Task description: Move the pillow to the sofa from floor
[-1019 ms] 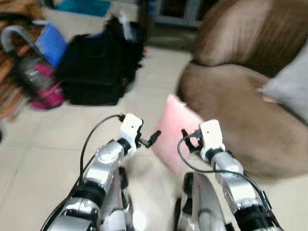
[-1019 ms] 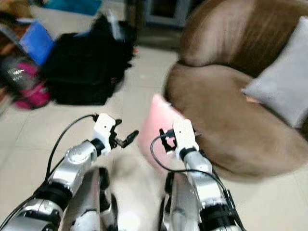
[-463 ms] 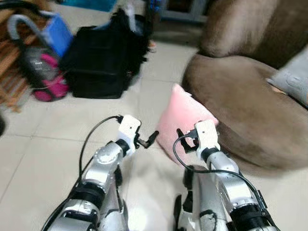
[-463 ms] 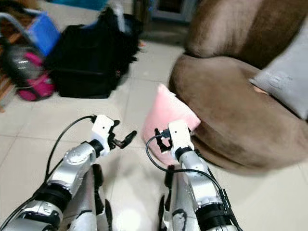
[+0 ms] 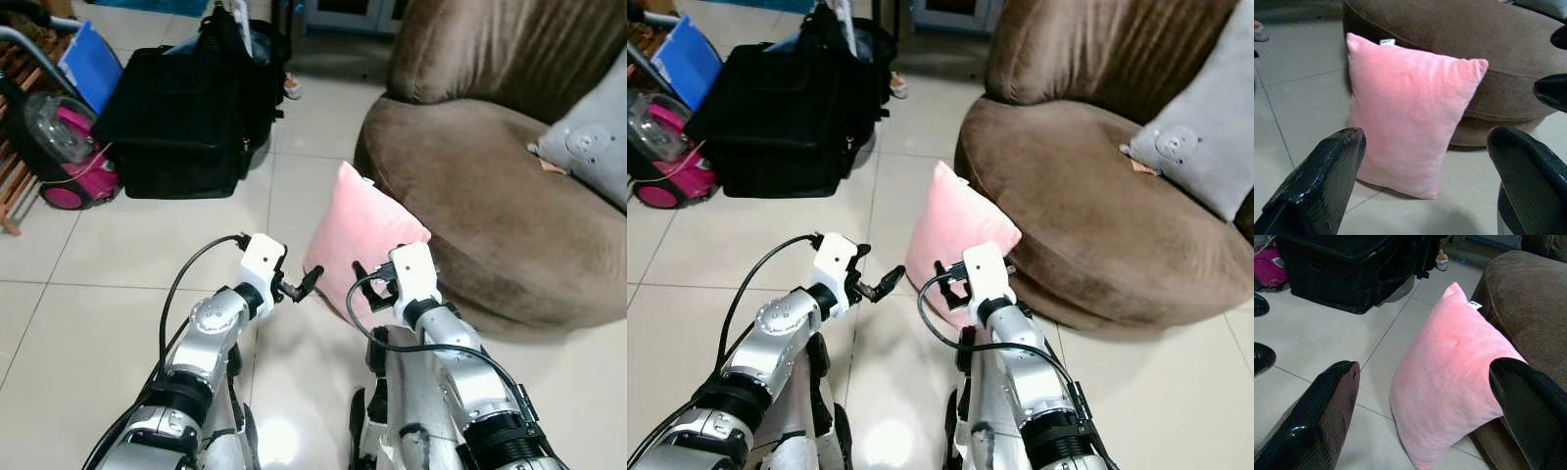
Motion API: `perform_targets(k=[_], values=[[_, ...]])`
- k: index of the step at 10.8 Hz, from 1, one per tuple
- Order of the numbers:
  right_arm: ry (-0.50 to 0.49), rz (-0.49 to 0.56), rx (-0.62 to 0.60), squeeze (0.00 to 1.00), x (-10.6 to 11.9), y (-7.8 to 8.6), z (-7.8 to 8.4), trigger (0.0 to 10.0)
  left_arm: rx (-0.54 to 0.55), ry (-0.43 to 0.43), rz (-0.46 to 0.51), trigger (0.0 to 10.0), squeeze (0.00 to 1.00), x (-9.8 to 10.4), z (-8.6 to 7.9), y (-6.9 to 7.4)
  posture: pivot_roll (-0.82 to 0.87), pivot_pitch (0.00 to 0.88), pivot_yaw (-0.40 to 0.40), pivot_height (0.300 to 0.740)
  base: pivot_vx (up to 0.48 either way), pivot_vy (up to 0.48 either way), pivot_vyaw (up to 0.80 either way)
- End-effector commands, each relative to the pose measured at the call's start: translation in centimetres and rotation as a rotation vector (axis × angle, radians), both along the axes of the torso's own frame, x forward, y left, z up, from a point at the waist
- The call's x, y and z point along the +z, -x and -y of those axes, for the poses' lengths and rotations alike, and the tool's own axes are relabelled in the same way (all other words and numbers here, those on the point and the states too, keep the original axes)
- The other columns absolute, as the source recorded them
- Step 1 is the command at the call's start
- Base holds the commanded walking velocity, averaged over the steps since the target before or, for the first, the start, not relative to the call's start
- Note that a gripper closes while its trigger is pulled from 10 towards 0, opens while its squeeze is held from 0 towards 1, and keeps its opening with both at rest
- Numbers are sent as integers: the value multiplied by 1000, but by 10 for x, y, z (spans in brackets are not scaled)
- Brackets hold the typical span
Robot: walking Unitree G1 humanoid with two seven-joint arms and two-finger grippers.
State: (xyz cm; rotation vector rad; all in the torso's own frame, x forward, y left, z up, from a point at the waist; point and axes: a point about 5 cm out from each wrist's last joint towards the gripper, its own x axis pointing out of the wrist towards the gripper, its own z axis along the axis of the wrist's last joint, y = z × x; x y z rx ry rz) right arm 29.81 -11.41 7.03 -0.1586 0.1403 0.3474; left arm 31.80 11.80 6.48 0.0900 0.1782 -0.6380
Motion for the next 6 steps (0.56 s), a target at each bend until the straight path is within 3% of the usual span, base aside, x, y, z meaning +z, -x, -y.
perform_targets(k=[1,3,6], values=[[9,-17,-6,0,-5,2,5,10000,-18,6,0,10000,0,0,5,2,79,202,-70,506,442,0,0],[23,-27,11,0,-5,3,4,10000,-30,-3,5,10000,0,0,5,3,77,197,-70,506,480,0,0],[26,-26,5,0,-6,4,4,10000,-52,-29,7,10000,0,-1,7,3,75,199,-67,506,424,-171,781]])
